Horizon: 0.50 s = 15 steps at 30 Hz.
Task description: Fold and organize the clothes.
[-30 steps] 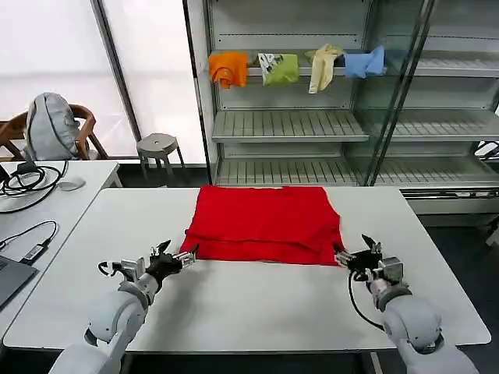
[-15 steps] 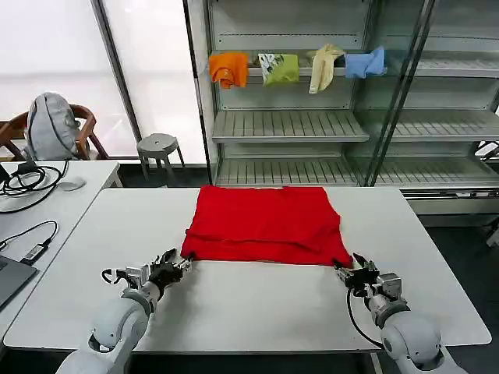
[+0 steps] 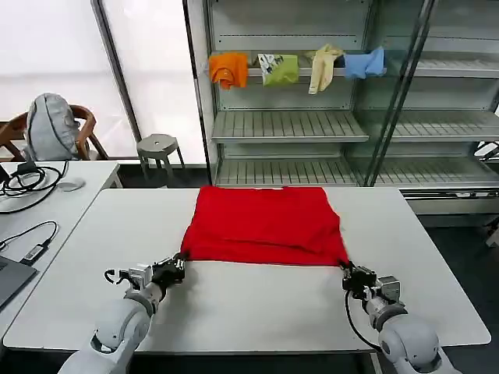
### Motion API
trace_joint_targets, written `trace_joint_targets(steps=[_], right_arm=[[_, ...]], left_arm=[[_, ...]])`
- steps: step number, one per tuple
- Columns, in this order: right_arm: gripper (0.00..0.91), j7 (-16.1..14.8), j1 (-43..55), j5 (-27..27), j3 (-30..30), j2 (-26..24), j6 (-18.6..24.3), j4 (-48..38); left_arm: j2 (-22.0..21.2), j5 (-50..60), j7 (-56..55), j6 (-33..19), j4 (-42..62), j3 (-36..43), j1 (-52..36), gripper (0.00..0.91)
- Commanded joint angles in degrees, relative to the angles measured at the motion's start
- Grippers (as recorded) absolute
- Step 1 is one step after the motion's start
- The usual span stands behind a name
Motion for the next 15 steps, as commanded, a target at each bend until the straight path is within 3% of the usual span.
trace_joint_targets(steps=[1,7,15], right_arm=[[0.0,0.2,-6.5,-0.5,2.0,-1.1,-0.1,7.2],[0.0,-0.2,-19.0,-4.0,7.4,-1.3,0.5,15.8],[0.0,-2.3,-31.2,-9.0,11.2,-0.9,6.1,20.8]], left_arm=[[0.3,0.4,-0.6,0.2,-9.0,-3.1,10.0,0.02],[0.2,2.2,-0.4,-1.8,-20.3,-9.4,25.9,0.02],[-0.1,3.9,-0.1,-3.4,-25.0,-14.7,35.6,0.02]])
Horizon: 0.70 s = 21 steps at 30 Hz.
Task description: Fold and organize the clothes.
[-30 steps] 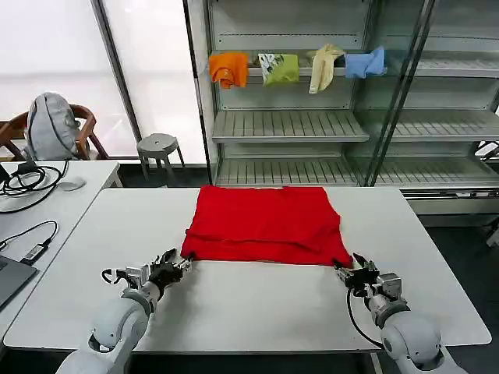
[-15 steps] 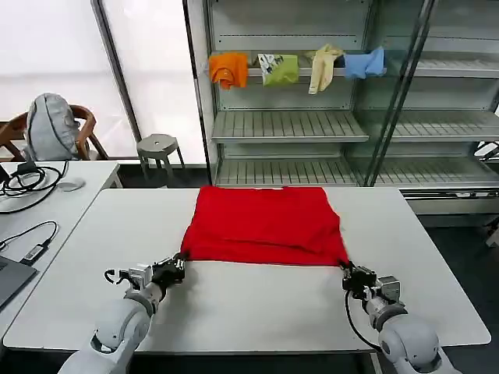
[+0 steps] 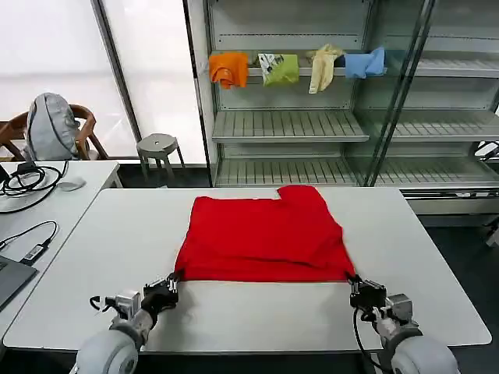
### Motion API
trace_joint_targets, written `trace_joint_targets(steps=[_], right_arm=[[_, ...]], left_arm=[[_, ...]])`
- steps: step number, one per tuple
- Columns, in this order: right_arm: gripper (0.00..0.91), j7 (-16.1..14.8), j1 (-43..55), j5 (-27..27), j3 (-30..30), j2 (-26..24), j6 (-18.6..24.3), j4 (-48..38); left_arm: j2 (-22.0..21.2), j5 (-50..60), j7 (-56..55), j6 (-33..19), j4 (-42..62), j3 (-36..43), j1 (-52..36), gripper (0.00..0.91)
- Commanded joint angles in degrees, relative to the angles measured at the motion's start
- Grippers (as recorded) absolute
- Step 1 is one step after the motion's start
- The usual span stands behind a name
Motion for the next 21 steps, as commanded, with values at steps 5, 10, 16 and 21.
trace_joint_targets(steps=[5,10,16,21], right_arm=[[0.0,-3.4,-17.6,-6.2,4.5,1.4,8.5,7.7],[0.0,-3.1,-18.4,-8.4,3.4,2.3,10.9,9.1],[0.907,-2.4,-20.0,-8.9,4.0,2.0,10.8,9.6],[0.907,-2.4,-21.0,-9.4,4.1,2.1,9.0,10.9]], left_arm=[[-0.4,2.2,0.2,-2.4,-12.8,-10.4,21.9,0.02],[-1.1,3.0,-0.1,-3.4,-13.8,-9.2,25.2,0.02],[-1.1,4.0,-1.2,-4.0,-15.0,-10.2,25.8,0.907],[-0.6,3.9,-1.0,-2.4,-17.1,-11.2,25.7,0.907]])
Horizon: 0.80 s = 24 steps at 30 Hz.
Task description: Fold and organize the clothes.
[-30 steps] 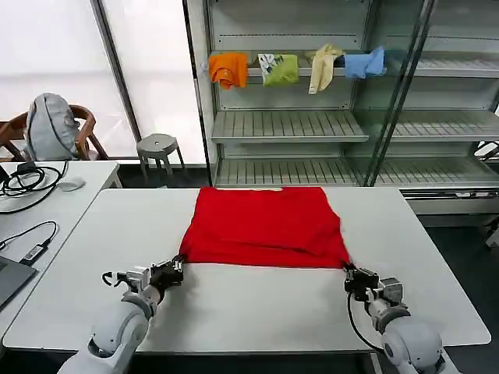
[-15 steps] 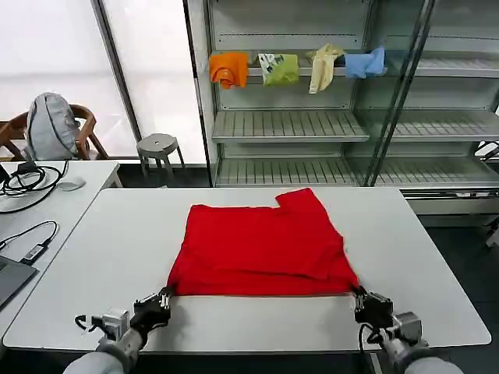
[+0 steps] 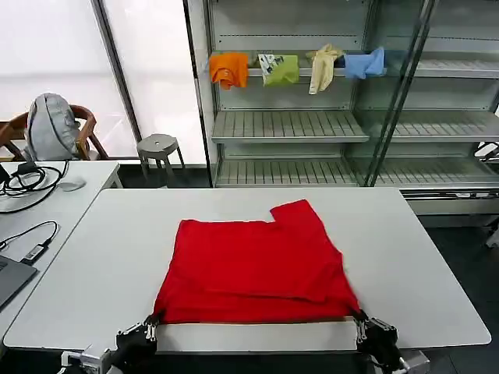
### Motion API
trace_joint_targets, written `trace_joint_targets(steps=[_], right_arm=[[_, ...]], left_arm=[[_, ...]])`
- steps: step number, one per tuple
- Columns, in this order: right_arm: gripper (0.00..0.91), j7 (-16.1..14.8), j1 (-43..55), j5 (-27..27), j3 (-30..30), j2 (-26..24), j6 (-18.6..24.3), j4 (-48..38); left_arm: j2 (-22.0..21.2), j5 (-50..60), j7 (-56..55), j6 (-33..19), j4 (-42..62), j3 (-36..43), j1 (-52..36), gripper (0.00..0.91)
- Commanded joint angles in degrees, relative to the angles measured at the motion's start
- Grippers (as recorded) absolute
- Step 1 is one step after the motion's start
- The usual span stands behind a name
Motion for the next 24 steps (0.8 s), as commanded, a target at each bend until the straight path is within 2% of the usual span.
trace_joint_targets(steps=[1,6,10,12,13,14,18,22,24], right_arm=[[0.907,-0.5,-3.9,-1.7,0.6,0.2,0.7,3.1],[0.907,-0.9,0.3,-0.1,1.6,-1.5,-1.9,7.4],[0.907,1.3,14.4,1.3,-1.9,-0.6,-7.3,4.8],[0.907,1.2,20.7,1.6,-3.6,-0.7,-8.3,3.7],[0.907,1.2,24.7,2.2,-4.9,-1.2,-9.5,2.3],[0.907,1.3,28.4,2.5,-5.9,-1.5,-10.4,1.0],[0.907,2.5,38.9,3.8,-10.8,-2.1,-12.4,-5.8],[0.907,6.2,53.2,5.7,-18.7,0.9,-13.6,-18.2],[0.907,6.7,57.8,5.6,-21.8,2.5,-13.7,-23.7]], left_arm=[[0.4,1.0,0.1,0.9,-5.6,-2.5,4.8,0.907],[2.8,0.4,1.2,3.7,-10.5,-3.1,-0.8,0.907],[5.1,-0.7,3.7,2.7,-6.3,-0.6,-10.8,0.907],[7.0,-0.9,4.5,0.1,-2.6,1.0,-15.8,0.907],[7.6,-1.3,5.4,-0.3,0.5,1.7,-17.9,0.907],[8.4,-1.2,6.1,-4.2,2.8,2.0,-19.8,0.907],[10.7,-1.4,6.2,-4.8,10.9,4.4,-29.1,0.907],[12.5,-3.5,9.4,-8.0,16.8,7.2,-34.2,0.907],[12.5,-4.0,7.9,-6.6,18.2,8.6,-36.3,0.907]])
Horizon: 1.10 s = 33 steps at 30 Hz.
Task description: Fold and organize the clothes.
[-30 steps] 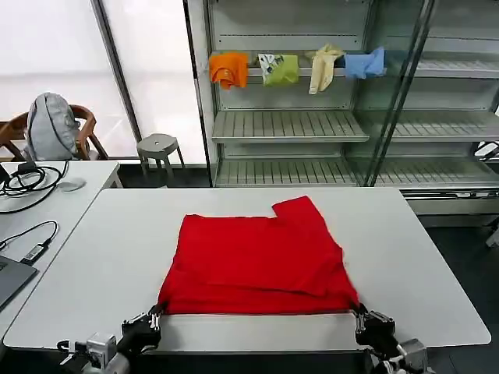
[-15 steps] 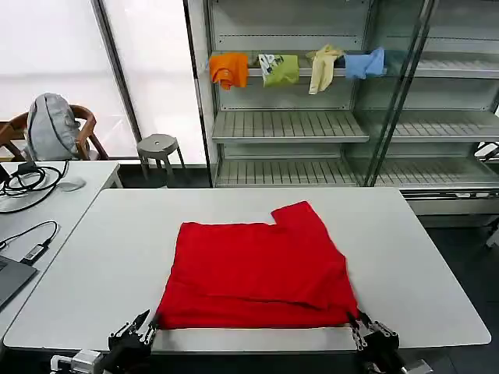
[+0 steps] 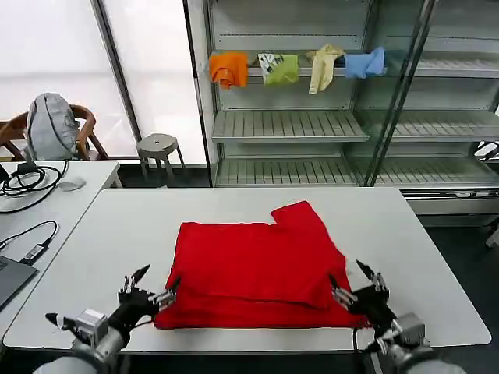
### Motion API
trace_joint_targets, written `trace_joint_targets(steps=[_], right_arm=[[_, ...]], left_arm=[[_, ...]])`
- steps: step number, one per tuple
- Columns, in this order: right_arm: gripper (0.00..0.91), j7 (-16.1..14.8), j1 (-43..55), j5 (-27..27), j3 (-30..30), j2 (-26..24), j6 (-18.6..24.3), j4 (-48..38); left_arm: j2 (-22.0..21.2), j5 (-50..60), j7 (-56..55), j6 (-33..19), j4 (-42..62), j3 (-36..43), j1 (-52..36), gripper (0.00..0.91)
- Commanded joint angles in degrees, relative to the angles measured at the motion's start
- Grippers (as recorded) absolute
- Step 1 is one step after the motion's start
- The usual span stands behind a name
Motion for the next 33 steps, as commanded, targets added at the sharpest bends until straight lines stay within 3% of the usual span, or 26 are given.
trace_joint_targets(steps=[1,7,13,22,33], right_arm=[[0.907,3.8,30.4,2.2,-13.9,3.8,-4.2,-20.9],[0.907,8.0,40.3,2.9,-21.1,9.2,-4.2,-34.2],[0.907,10.7,46.8,7.2,-22.2,12.9,-4.2,-44.0],[0.907,9.5,51.5,5.3,-19.6,17.1,-4.1,-57.2],[0.907,8.5,52.7,2.8,-17.7,21.2,-2.8,-67.3]], left_arm=[[4.8,-3.4,1.6,-3.1,16.4,8.0,-21.2,0.907],[3.6,-10.5,-1.6,0.1,22.9,15.7,-30.2,0.907],[1.1,-12.4,-2.6,1.6,31.8,21.2,-37.7,0.907],[-1.3,-13.0,-4.0,7.2,39.2,23.5,-43.3,0.907],[-2.5,-12.6,-1.9,7.2,46.0,23.4,-46.5,0.907]])
